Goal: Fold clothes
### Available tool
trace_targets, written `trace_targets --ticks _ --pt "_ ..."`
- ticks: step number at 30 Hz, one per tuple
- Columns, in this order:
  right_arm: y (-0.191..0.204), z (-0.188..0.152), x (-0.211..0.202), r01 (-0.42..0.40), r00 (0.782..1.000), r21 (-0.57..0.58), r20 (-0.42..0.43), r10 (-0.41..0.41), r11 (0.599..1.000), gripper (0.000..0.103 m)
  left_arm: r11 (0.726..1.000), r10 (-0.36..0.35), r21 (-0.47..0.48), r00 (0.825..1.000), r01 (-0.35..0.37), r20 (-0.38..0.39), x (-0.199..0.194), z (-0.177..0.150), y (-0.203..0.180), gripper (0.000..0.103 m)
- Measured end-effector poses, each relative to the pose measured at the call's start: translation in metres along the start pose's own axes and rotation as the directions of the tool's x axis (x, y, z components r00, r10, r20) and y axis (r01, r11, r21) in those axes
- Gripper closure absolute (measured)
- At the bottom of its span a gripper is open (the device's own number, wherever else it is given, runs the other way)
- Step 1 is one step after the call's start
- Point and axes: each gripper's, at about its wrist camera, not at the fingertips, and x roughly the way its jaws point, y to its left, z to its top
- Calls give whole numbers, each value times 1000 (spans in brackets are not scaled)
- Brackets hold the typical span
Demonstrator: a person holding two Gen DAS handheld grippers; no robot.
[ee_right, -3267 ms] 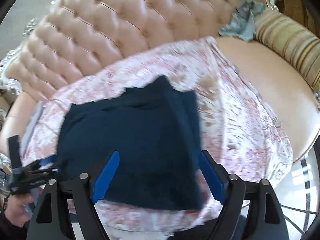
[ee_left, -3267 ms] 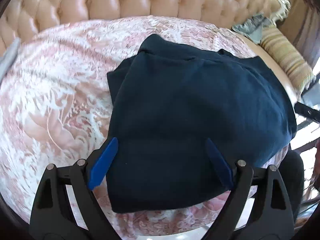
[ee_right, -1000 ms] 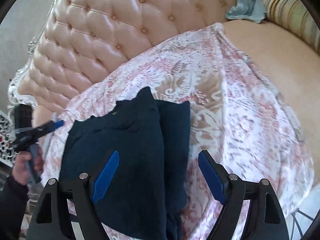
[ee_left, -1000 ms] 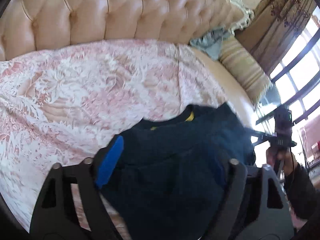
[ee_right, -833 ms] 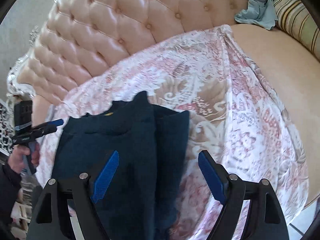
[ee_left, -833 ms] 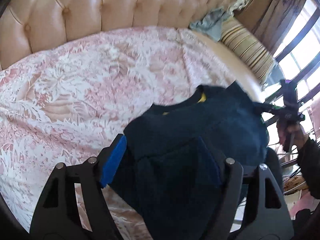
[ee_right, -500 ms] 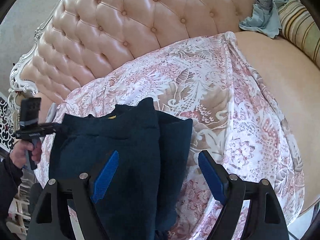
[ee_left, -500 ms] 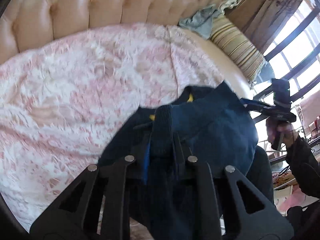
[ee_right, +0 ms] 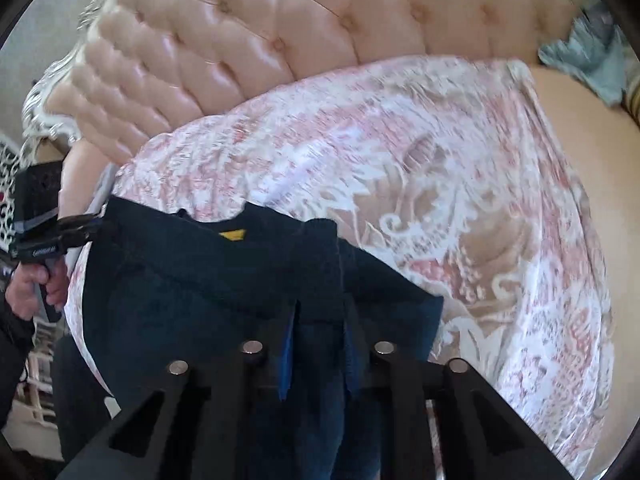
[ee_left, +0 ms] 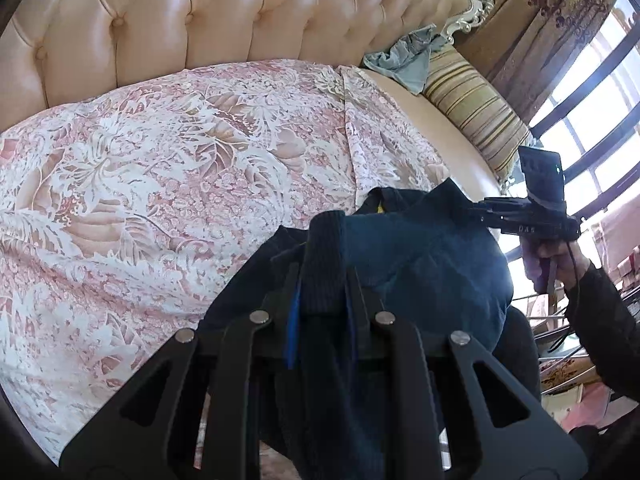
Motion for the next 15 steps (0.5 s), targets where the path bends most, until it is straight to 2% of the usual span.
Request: trace_targets --ticks 3,6,12,14,15 --pt "2 -1 -7 9 1000 -11 20 -9 1000 86 1000 -1 -6 1000 1 20 -1 2 0 82" --pt "-7 1 -21 -18 998 44 65 15 999 86 1000 -14 -22 997 15 71 -4 8 2 82" --pt "-17 0 -3 11 1000 72 26 -13 997 85 996 37 -83 999 -38 -10 34 3 18 81" --pt "-21 -3 -4 5 1000 103 24 -7 995 79 992 31 -127 999 -27 32 24 0 23 63" --pt "-23 -5 -13 5 999 122 42 -10 992 71 989 28 -149 998 -20 54 18 -2 25 47"
